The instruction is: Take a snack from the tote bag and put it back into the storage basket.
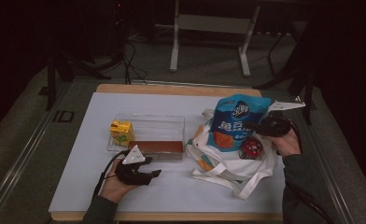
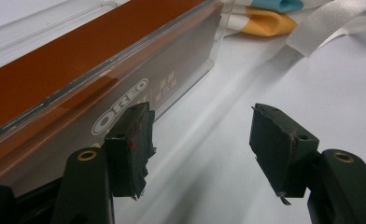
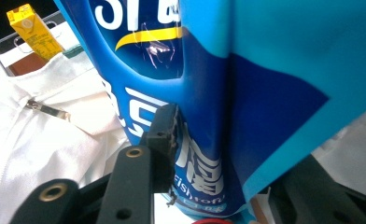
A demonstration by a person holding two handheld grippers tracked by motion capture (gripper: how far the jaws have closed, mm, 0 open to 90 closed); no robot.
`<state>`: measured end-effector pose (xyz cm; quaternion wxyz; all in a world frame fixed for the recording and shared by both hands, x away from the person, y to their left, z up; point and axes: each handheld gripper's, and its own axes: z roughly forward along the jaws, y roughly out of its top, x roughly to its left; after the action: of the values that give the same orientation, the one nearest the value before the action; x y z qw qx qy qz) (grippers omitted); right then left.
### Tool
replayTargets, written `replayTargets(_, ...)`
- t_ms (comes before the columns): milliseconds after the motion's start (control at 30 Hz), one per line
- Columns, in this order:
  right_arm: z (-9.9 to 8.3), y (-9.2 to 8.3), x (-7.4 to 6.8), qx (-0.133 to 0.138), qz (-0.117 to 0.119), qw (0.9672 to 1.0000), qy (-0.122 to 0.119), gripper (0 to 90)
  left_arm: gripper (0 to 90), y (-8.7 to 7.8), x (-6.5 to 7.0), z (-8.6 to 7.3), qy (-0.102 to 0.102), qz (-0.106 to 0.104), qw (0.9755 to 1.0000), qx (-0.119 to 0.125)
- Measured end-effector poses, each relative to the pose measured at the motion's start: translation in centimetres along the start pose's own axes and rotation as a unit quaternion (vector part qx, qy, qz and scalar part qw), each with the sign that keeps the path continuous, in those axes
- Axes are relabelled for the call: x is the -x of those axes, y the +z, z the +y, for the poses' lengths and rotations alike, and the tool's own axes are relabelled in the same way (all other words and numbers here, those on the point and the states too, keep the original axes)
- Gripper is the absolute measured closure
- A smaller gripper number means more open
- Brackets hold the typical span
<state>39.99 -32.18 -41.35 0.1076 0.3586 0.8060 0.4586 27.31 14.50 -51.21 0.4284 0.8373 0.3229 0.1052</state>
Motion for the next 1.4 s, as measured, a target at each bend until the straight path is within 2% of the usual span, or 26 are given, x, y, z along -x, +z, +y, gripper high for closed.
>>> replayTargets(200, 0.0, 0.0, -0.2, 0.003, -0.001, 1.0000, -0.005, 69.6, 39.3, 0.1, 0.0, -0.3, -0.003, 0.000, 1.0000, 0.009)
replayTargets(633, 0.3, -0.1, -0.7, 0.004, 0.003, 0.9998, -0.019, 85.5, 39.4, 1.0, 0.2, -1.0, -0.004, -0.005, 1.0000, -0.001)
replayTargets(967, 0.5, -0.2, -0.9, -0.002, 0.008, 1.0000, -0.004, 88.0, 39.2, 1.2, 0.4, -1.2, 0.003, -0.006, 0.9999, 0.010)
replayTargets(1033, 0.5, -0.2, -0.9, 0.004, 0.011, 0.9999, 0.005, 88.3, 39.3, 1.3, 0.4, -1.3, 0.002, -0.005, 0.9999, 0.015)
replayTargets(1133, 0.6, -0.2, -1.0, 0.008, 0.013, 0.9998, 0.009, 88.4, 38.9, 1.7, 0.5, -1.6, 0.007, 0.005, 0.9999, 0.007)
replayTargets(1233, 0.7, -0.2, -1.0, 0.009, 0.014, 0.9998, 0.013, 88.4, 38.7, 2.0, 0.5, -1.7, 0.011, 0.006, 0.9999, 0.002)
replayTargets(1400, 1.0, -0.4, -1.2, 0.017, 0.019, 0.9995, 0.018, 88.6, 38.7, 2.1, 0.4, -1.9, 0.005, 0.004, 0.9999, 0.010)
